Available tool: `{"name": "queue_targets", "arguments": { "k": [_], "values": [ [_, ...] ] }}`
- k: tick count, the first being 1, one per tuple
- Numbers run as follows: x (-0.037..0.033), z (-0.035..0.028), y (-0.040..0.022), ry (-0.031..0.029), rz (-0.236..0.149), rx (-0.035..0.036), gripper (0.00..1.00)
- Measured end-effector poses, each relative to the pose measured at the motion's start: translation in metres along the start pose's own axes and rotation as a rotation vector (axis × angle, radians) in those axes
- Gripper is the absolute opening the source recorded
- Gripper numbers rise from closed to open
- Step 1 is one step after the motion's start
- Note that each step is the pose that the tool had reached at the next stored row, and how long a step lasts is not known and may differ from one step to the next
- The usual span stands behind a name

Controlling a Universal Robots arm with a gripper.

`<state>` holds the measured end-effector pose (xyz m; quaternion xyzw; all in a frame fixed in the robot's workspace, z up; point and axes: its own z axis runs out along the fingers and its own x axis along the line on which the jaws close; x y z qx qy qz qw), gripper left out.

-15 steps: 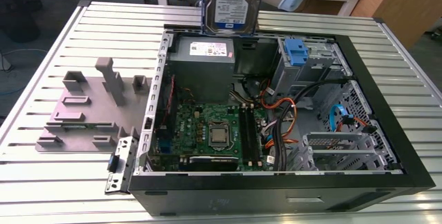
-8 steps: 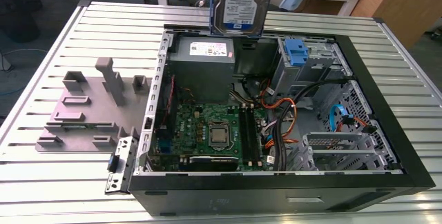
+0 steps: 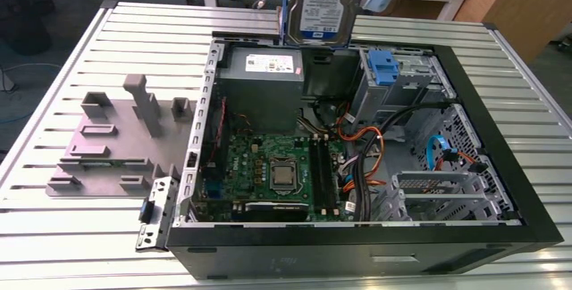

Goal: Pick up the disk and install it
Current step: 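Pick up the disk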

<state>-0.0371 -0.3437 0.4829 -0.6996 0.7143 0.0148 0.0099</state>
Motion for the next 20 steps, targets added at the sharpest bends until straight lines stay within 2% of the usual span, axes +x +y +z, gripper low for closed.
{"name": "queue_targets", "arguments": {
  "k": [6,20],
  "values": [
    [-0.0002,0.0001,-0.0071,0.0,0.0,0.0,0.35],
    [0.0009,0.0004,-0.017,-0.0001,0.0,0.0001,0.35]
  ]
}}
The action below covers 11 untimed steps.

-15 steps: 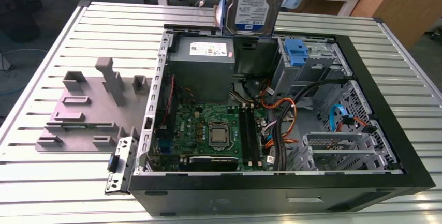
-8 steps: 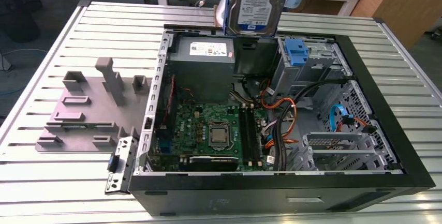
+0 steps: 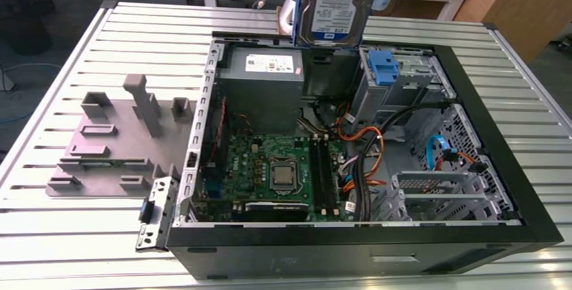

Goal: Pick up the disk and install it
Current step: 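Pick up the disk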

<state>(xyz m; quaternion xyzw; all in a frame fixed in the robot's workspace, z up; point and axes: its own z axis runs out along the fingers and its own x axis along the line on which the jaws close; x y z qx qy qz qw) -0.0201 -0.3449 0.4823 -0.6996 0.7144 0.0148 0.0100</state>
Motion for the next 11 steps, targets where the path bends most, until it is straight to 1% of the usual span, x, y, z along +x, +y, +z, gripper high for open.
{"name": "queue_targets", "arguments": {
  "k": [3,11],
  "values": [
    [0.0034,0.0,-0.0002,0.0,0.0,0.0,0.35],
    [0.0163,-0.0002,-0.0006,0.0001,0.0,0.0,0.35]
  ]
}}
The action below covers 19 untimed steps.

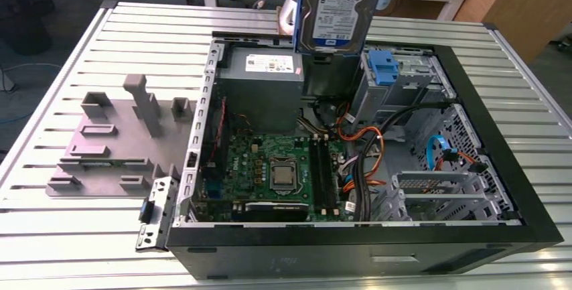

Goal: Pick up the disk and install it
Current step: 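Pick up the disk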

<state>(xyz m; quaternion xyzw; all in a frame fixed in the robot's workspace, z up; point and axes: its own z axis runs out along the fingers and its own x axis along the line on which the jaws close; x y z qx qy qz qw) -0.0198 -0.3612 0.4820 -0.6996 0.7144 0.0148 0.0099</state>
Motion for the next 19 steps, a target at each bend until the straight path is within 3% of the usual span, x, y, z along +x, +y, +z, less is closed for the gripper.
{"name": "queue_targets", "arguments": {
  "k": [19],
  "values": [
    [0.0282,-0.0004,-0.0009,-0.0001,0.0,0.0,0.35]
  ]
}}
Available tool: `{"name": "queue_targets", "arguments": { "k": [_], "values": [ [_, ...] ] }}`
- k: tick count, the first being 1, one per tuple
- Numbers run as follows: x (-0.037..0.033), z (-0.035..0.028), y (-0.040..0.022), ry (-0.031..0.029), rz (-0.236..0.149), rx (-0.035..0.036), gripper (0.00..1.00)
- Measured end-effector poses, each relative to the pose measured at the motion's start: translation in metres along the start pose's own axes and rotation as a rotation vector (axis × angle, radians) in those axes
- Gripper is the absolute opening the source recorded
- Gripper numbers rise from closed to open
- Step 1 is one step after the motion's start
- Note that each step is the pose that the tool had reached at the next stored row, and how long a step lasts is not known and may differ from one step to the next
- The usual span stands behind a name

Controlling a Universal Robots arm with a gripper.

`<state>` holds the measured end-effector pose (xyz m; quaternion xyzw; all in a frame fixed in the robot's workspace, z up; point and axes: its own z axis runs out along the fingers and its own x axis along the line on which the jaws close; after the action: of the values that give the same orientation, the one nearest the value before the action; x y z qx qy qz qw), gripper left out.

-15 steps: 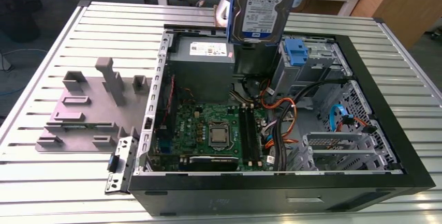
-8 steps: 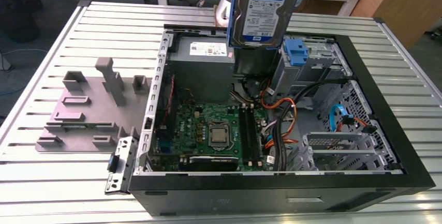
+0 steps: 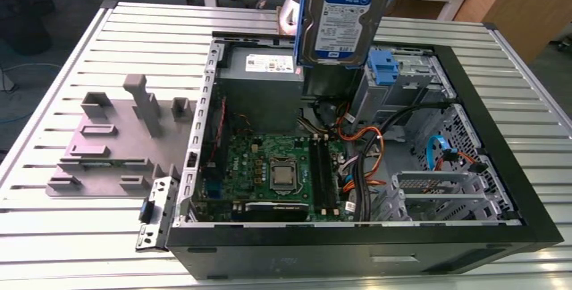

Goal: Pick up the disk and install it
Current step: 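Pick up the disk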

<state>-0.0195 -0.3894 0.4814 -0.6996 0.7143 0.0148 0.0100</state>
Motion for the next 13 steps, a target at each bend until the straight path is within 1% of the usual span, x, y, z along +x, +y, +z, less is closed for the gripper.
{"name": "queue_targets", "arguments": {
  "k": [13],
  "values": [
    [0.0175,-0.0003,-0.0004,0.0,0.0,0.0,0.35]
  ]
}}
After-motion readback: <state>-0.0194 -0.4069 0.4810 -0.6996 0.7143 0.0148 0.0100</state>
